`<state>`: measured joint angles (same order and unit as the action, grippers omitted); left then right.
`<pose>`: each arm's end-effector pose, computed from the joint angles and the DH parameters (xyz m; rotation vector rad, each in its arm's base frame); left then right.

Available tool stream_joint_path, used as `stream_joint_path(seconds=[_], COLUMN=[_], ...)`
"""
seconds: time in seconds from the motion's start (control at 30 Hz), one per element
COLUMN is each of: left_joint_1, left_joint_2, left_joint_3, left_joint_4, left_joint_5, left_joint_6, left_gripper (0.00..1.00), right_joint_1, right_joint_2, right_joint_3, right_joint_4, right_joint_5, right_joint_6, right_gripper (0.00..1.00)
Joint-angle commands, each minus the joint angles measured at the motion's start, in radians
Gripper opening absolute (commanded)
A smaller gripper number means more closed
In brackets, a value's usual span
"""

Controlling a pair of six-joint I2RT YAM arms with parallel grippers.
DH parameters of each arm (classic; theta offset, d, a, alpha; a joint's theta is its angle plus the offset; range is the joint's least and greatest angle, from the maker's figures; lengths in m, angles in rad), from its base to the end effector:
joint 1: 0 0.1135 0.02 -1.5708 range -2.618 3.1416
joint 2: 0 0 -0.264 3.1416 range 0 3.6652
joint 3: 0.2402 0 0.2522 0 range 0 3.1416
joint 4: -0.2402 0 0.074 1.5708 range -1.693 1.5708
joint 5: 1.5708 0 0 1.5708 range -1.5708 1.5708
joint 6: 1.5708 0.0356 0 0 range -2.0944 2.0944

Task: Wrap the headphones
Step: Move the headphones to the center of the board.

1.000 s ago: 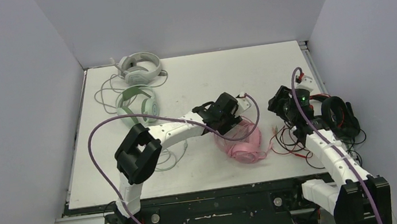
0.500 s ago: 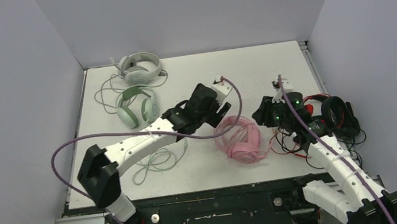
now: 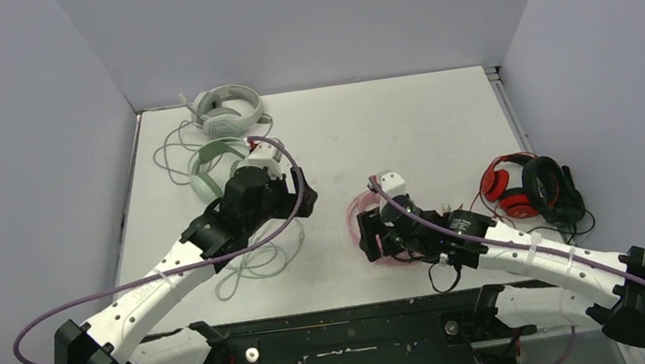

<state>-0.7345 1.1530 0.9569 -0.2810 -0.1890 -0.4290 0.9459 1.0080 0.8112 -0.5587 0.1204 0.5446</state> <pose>0.1987 -0.1704 0.3159 0.1976 2.0716 -0.5305 0.1267 0.1684 0.2728 -0.4169 2.3631 0.5962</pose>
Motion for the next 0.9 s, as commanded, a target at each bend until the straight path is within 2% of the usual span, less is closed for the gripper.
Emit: stream_joint_path(seconds=[0.0, 0.07, 0.17, 0.27, 0.43, 0.5, 0.57, 0.73, 0.87], left_joint_1=[-0.011, -0.020, -0.076, -0.130, -0.165, -0.186, -0.205, -0.257, -0.283], left_joint_2=[-0.067, -0.071, -0.070, -0.056, 0.008, 0.038, 0.071, 0.190, 0.273], left_joint_3=[-0.055, -0.101, -0.181, -0.250, -0.311, -0.327, -0.344, -0.353, -0.359], left_joint_4=[0.020, 0.036, 0.106, 0.198, 0.374, 0.439, 0.503, 0.619, 0.723], left_joint_5=[0.184, 0.252, 0.257, 0.228, 0.260, 0.259, 0.260, 0.278, 0.282], left_joint_6=[-0.202, -0.257, -0.315, -0.373, -0.450, -0.475, -0.503, -0.542, -0.570], left_gripper=[0.71, 0.67, 0.64, 0.64, 0.63, 0.61, 0.53, 0.29, 0.10], right_joint_1=[0.158, 0.273, 0.356, 0.366, 0.353, 0.335, 0.293, 0.105, 0.047], right_joint_2=[0.004, 0.001, 0.002, 0.029, 0.035, 0.017, -0.012, -0.092, -0.096], right_joint_3=[0.034, 0.018, -0.020, -0.036, -0.031, -0.047, -0.082, -0.146, -0.154], right_joint_4=[-0.183, -0.232, -0.240, -0.242, -0.302, -0.303, -0.255, -0.133, -0.125], right_joint_5=[0.238, 0.315, 0.368, 0.394, 0.496, 0.519, 0.493, 0.311, 0.253], right_joint_6=[0.261, 0.389, 0.522, 0.576, 0.679, 0.701, 0.639, 0.438, 0.351], right_gripper=[0.70, 0.72, 0.75, 0.79, 0.90, 0.89, 0.85, 0.78, 0.75])
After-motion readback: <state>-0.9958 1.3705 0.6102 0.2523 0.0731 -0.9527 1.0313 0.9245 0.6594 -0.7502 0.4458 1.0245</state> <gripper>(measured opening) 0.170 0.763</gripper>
